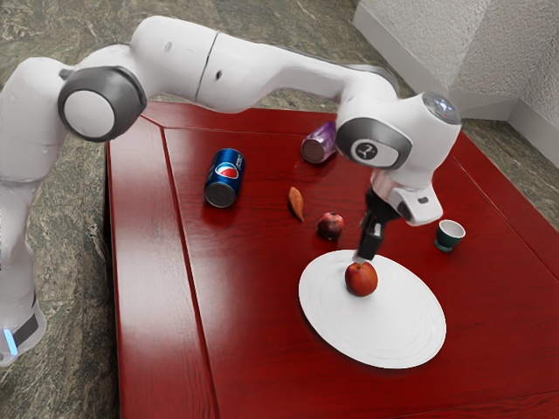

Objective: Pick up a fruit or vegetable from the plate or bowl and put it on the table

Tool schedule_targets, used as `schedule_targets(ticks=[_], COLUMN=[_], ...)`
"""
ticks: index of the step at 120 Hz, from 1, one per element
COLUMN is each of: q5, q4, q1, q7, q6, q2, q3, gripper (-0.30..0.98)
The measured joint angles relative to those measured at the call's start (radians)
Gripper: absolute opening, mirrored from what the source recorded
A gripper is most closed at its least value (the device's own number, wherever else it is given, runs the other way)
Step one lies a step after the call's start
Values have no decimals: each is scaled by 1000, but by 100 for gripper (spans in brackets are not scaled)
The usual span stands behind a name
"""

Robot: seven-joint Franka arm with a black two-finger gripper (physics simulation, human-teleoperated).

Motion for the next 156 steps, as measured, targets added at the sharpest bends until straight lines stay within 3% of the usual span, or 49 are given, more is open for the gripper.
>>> schedule_targets(ticks=[16,44,112,128,156], q5=[-28,-99,-125,-122,-93], q4=[138,46,-62,-62,-42], q1=[-3,-20,-20,-20,-21], q7=[32,72,99,92,77], q6=[23,51,88,95,104], q2=[106,116,80,80,33], q3=[-5,51,65,65,64], gripper=[69,69,69,45,23])
